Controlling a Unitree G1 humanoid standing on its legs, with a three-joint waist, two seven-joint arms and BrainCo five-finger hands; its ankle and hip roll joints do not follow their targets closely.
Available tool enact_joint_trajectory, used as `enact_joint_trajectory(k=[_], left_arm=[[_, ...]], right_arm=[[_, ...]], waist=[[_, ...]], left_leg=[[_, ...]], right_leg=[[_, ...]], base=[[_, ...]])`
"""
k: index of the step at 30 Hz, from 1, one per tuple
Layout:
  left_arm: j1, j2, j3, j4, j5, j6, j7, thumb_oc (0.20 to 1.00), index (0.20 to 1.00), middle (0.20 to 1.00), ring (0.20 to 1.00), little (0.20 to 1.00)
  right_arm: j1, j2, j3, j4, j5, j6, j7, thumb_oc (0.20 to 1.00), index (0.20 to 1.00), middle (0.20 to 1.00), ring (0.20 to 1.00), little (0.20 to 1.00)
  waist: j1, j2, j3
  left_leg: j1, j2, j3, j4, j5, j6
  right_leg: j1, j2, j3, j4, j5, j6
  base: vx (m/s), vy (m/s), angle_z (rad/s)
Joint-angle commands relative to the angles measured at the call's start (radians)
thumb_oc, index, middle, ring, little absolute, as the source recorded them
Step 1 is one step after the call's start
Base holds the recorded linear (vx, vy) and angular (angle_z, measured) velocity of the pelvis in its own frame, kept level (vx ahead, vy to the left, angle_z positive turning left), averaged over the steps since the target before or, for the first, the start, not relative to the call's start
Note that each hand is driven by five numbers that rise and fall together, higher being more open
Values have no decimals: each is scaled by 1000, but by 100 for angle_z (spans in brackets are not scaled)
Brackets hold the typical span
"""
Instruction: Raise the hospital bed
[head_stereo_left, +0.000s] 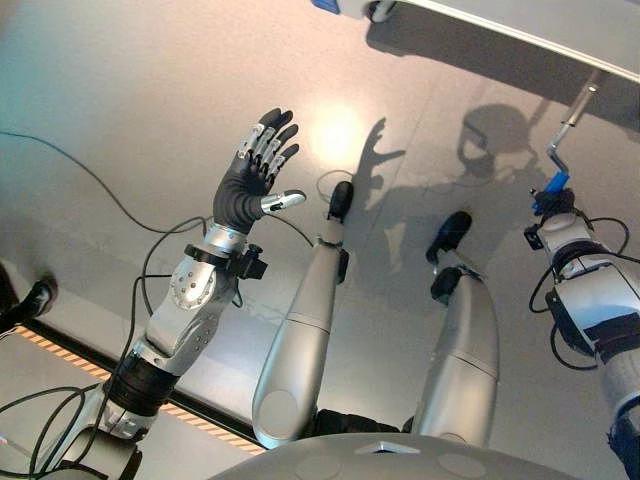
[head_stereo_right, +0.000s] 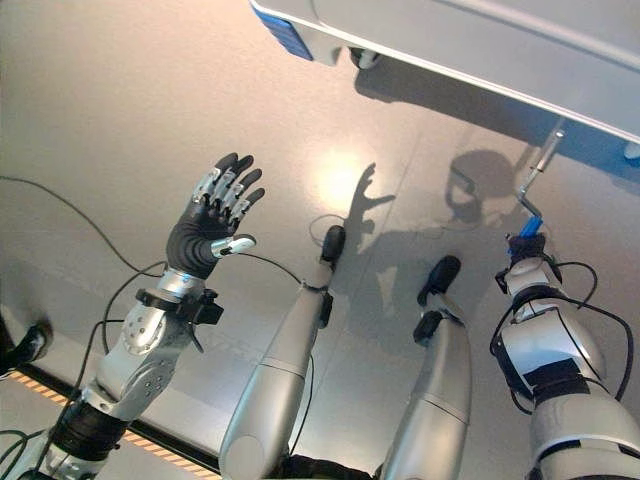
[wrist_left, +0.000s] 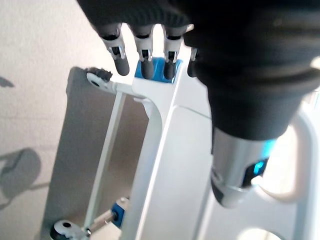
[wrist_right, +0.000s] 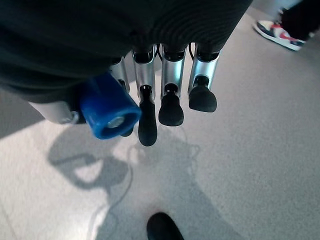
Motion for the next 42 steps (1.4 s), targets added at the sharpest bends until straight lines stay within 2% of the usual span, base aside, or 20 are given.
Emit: enact_joint_trajectory(k=[1, 2, 3, 4, 5, 6, 7, 8, 9, 10, 12, 14, 15, 17, 20, 23, 25, 27, 36, 42], left_arm=[[-16, -25, -11, -101, 27, -45, 4, 1000, 1000, 1000, 1000, 1000], [-20, -27, -14, -101, 25, -47, 4, 1000, 1000, 1000, 1000, 1000], [-14, -32, -21, -96, 23, -49, 6, 1000, 1000, 1000, 1000, 1000], [-25, -31, -12, -97, 23, -49, 6, 1000, 1000, 1000, 1000, 1000], [-16, -38, -26, -95, 18, -51, 5, 1000, 1000, 1000, 1000, 1000], [-28, -38, -18, -97, 19, -52, 5, 1000, 1000, 1000, 1000, 1000], [-16, -42, -32, -94, 16, -53, 2, 1000, 1000, 1000, 1000, 1000], [-29, -40, -27, -97, 16, -57, -1, 1000, 1000, 1000, 1000, 1000], [-31, -39, -27, -98, 13, -61, -2, 1000, 1000, 1000, 1000, 1000], [-18, -39, -37, -98, 11, -65, -6, 1000, 1000, 1000, 1000, 1000], [-15, -40, -36, -97, 7, -75, -11, 1000, 1000, 1000, 1000, 1000], [-24, -39, -26, -101, 8, -82, -10, 1000, 1000, 1000, 1000, 1000], [3, -31, -37, -95, 5, -90, -14, 1000, 1000, 1000, 1000, 1000], [0, -23, -45, -88, 0, -101, -8, 1000, 1000, 1000, 1000, 1000], [31, -11, -45, -92, 2, -108, 0, 1000, 1000, 1000, 1000, 1000], [49, 15, -43, -90, 17, -113, 6, 1000, 1000, 1000, 1000, 1000], [58, 25, -44, -94, 18, -114, 3, 1000, 1000, 1000, 1000, 1000], [93, 54, -18, -101, 23, -114, -13, 1000, 1000, 1000, 1000, 1000], [160, 59, 43, -117, 28, -115, -30, 1000, 1000, 1000, 1000, 1000], [198, 66, 82, -142, 19, -114, -45, 1000, 1000, 1000, 1000, 1000]], right_arm=[[-98, 166, 103, -130, -147, -84, 59, 200, 200, 200, 200, 200], [-109, 180, 112, -146, -149, -89, 58, 200, 200, 200, 200, 200], [-107, 204, 128, -157, -154, -95, 67, 200, 200, 200, 200, 200], [-124, 202, 129, -159, -154, -95, 66, 200, 200, 200, 200, 200], [-104, 209, 153, -174, -186, -103, 69, 200, 200, 200, 200, 200], [-120, 206, 153, -177, -187, -103, 68, 200, 200, 200, 200, 200], [-87, 207, 156, -184, -197, -111, 66, 200, 200, 200, 200, 200], [-95, 206, 166, -202, -212, -117, 64, 200, 200, 200, 200, 200], [-94, 212, 174, -217, -220, -126, 63, 200, 200, 200, 200, 200], [-72, 224, 185, -242, -221, -140, 65, 200, 200, 200, 200, 200], [-67, 231, 182, -302, -190, -169, 53, 200, 200, 200, 200, 200], [-68, 236, 180, -365, -159, -194, 37, 200, 200, 200, 200, 200], [-18, 242, 177, -516, -103, -235, 19, 200, 200, 200, 200, 200], [-54, 227, 156, -643, -17, -271, -3, 200, 200, 200, 200, 200], [91, 180, 107, -966, 32, -332, -51, 200, 200, 200, 200, 200], [272, 143, 7, -1277, 77, -416, -71, 200, 200, 200, 200, 200], [316, 144, -22, -1328, 94, -436, -73, 200, 200, 200, 200, 200], [462, 121, -128, -1470, 118, -475, -85, 200, 200, 200, 200, 200], [650, 124, -360, -1585, 155, -538, -164, 200, 200, 200, 200, 200], [693, 70, -494, -1524, 166, -550, -242, 200, 200, 200, 200, 200]], waist=[[45, 105, -13], [46, 108, -13], [49, 110, -13], [51, 113, -13], [51, 115, -13], [53, 119, -13], [50, 119, -13], [53, 128, -13], [54, 133, -13], [52, 132, -13], [49, 134, -13], [46, 135, -13], [35, 123, -13], [30, 113, -13], [-8, 76, -13], [-61, 37, -13], [-73, 28, -13], [-116, -6, -13], [-196, -77, -13], [-225, -93, -13]], left_leg=[[-30, -64, -1, -33, -2, 55], [-32, -67, 1, -31, -2, 56], [-1, -73, 7, -23, -37, 58], [-31, -72, 2, -32, -2, 59], [-7, -79, 9, -19, -37, 60], [-36, -78, 5, -29, -2, 61], [-8, -81, 9, -18, -37, 61], [-37, -83, 5, -28, -2, 62], [-38, -84, 6, -31, -1, 62], [-6, -86, 13, -19, -38, 59], [-7, -85, 17, -18, -35, 58], [-36, -81, 15, -28, 1, 59], [2, -75, 28, -17, -38, 57], [14, -68, 33, -26, -34, 53], [27, -45, 50, -37, -33, 49], [26, -18, 66, -83, 12, 45], [34, -12, 73, -94, 15, 43], [68, 11, 92, -125, 21, 38], [152, 65, 141, -175, 20, 32], [196, 94, 150, -199, 25, 15]], right_leg=[[55, -29, 39, 12, 0, 66], [54, -30, 42, 11, 1, 66], [76, -33, 61, 22, -28, 74], [52, -32, 49, 9, 4, 66], [75, -40, 61, 19, -27, 75], [52, -38, 49, 6, 5, 67], [75, -42, 63, 18, -25, 76], [51, -45, 50, 3, 9, 69], [51, -48, 54, 2, 9, 69], [80, -51, 68, 14, -24, 77], [77, -50, 75, 11, -21, 76], [54, -47, 64, -7, 13, 67], [79, -44, 82, 3, -18, 75], [82, -38, 90, -11, -13, 74], [86, -23, 101, -31, -3, 74], [78, 0, 91, -97, 48, 71], [85, 6, 93, -112, 54, 73], [105, 29, 101, -153, 67, 78], [149, 84, 133, -229, 89, 78], [170, 111, 142, -233, 78, 71]], base=[[-45, 94, -2], [89, 107, -2], [22, 102, -4], [80, 67, -1], [-54, 55, 0], [70, 23, 2], [-55, 75, 7], [7, 63, 7], [9, 62, 5], [67, 25, -3], [7, 56, -3], [-20, 53, -6], [78, -6, -9], [47, 1, -7], [8, 23, -19], [-64, -7, -27], [-5, -31, -28], [-7, -52, -25], [-1, -73, -23], [13, -106, -9]])
